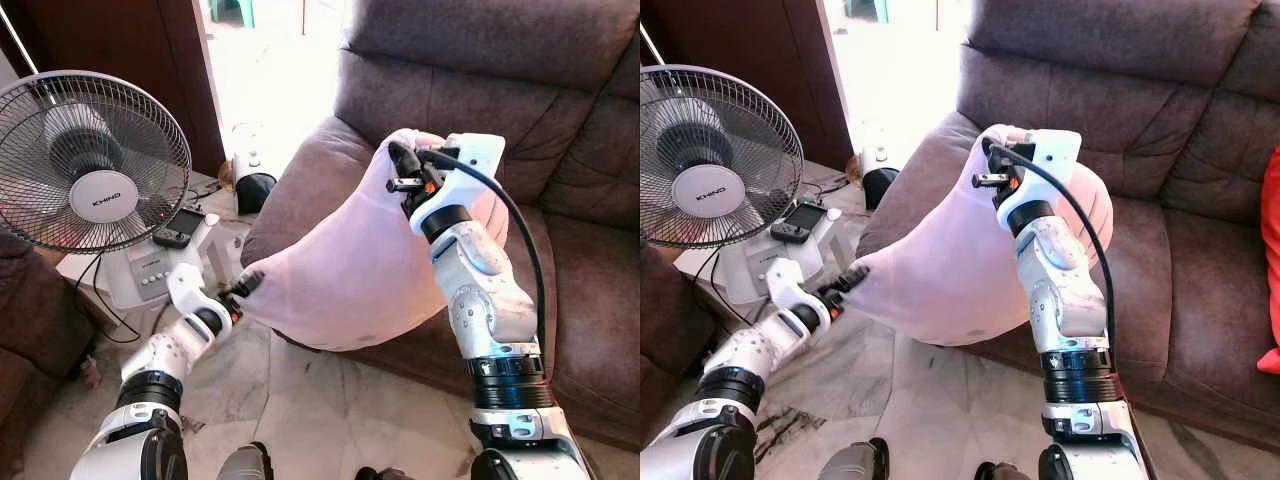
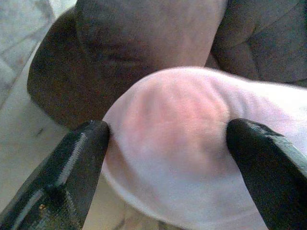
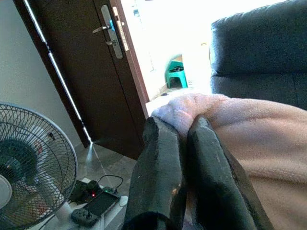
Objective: Move the pillow to the sofa from floor
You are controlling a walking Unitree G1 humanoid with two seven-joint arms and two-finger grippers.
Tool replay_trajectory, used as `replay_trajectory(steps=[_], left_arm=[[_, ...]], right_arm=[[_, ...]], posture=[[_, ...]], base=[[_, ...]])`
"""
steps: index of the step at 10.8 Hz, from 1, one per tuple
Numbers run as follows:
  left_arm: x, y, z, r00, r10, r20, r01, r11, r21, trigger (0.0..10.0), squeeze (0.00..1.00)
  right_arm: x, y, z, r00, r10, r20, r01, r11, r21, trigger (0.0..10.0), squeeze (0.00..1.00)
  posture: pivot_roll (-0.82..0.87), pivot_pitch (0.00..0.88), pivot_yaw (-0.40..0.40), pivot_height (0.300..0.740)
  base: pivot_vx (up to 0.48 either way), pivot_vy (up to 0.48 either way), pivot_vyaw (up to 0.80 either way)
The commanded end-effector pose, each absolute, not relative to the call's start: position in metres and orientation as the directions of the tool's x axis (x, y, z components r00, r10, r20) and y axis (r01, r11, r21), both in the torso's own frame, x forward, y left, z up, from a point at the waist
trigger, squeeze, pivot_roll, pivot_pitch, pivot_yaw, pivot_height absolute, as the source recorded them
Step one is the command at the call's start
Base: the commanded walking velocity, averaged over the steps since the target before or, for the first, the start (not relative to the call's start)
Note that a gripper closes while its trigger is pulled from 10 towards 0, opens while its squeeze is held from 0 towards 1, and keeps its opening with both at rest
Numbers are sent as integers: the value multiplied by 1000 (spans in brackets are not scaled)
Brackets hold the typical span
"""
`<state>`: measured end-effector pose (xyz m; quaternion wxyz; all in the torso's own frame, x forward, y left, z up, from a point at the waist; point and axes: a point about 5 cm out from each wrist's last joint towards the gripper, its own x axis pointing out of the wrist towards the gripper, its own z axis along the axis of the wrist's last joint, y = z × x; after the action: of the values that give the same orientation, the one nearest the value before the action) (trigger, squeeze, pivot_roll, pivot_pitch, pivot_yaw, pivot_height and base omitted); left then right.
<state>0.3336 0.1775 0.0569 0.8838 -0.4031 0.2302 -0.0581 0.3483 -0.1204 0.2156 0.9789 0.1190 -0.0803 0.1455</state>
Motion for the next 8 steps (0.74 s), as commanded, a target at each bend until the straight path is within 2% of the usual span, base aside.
replay_trajectory(steps=[1,2,5,7,8], left_arm=[[330,179,50,872,-295,-390,-98,676,-730,10000,0],[328,177,49,865,-323,-384,-83,663,-744,10000,0],[329,175,54,889,-357,-287,-1,625,-780,10000,0],[326,177,48,880,-355,-314,-19,635,-772,10000,0],[326,178,47,884,-354,-306,-24,619,-785,2353,0]], right_arm=[[344,-119,260,893,266,362,-348,919,182,10000,0],[345,-122,263,895,250,370,-350,908,232,10000,0],[345,-124,266,893,247,376,-352,904,241,10000,0],[345,-125,266,893,248,376,-353,904,241,10000,0],[345,-126,267,892,245,379,-354,901,251,10000,0]], posture=[[93,57,-20,740],[87,59,-19,740],[84,57,-19,740],[84,57,-19,740],[85,57,-18,740]], base=[[0,0,0],[0,0,0],[0,0,0],[0,0,0],[0,0,0]])
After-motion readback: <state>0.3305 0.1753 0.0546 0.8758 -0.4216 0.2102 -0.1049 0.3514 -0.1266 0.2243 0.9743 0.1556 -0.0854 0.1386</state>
